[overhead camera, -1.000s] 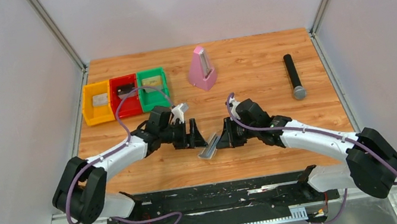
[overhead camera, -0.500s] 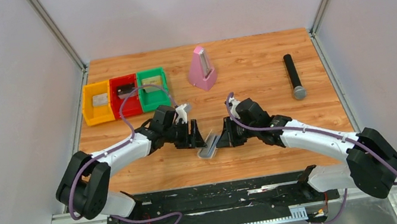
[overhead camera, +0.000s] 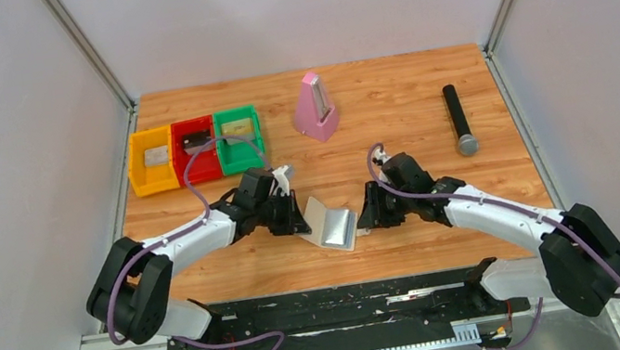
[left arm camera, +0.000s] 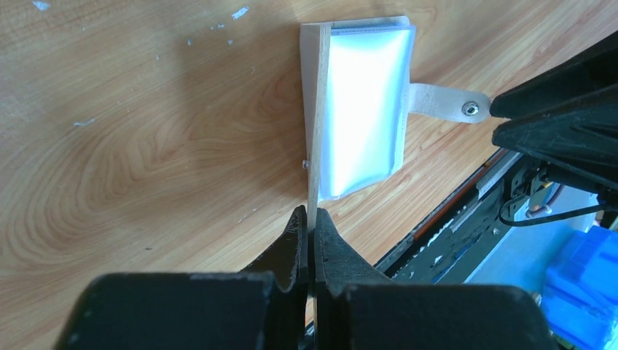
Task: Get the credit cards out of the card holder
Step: Open the card holder at the center of the board.
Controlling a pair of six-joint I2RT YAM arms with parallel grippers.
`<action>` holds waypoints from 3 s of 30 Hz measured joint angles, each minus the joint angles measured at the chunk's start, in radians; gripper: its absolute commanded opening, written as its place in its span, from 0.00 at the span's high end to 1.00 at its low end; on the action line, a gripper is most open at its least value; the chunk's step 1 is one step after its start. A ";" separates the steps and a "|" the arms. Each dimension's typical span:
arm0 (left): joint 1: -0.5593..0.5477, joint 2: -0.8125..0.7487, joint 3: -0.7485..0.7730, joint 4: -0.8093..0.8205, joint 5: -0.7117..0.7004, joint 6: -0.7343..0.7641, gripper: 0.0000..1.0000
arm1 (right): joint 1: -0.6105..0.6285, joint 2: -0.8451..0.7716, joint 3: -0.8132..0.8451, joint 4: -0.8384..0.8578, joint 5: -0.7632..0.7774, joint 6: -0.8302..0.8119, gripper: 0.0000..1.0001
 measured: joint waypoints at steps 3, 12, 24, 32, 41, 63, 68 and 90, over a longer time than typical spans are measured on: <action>0.000 -0.010 -0.030 0.027 0.003 -0.026 1.00 | 0.000 -0.020 0.010 -0.040 -0.004 0.020 0.64; 0.000 -0.061 -0.105 0.081 0.007 -0.132 1.00 | 0.000 -0.093 0.033 0.001 -0.032 0.124 0.58; -0.009 -0.148 -0.266 0.246 -0.001 -0.325 0.79 | 0.025 0.085 -0.017 0.146 -0.056 0.207 0.54; -0.013 -0.166 -0.266 0.248 -0.010 -0.328 0.58 | 0.025 0.163 -0.017 0.188 -0.055 0.207 0.55; -0.013 -0.189 -0.223 0.156 -0.038 -0.282 0.78 | 0.025 0.201 -0.017 0.225 -0.056 0.207 0.56; -0.013 -0.182 -0.245 0.230 0.000 -0.295 1.00 | 0.031 0.246 0.006 0.271 -0.101 0.216 0.58; -0.013 -0.180 -0.261 0.264 0.008 -0.311 1.00 | 0.032 0.247 0.016 0.291 -0.117 0.219 0.59; -0.013 -0.303 -0.354 0.320 0.019 -0.364 0.51 | 0.076 0.333 0.034 0.477 -0.251 0.304 0.69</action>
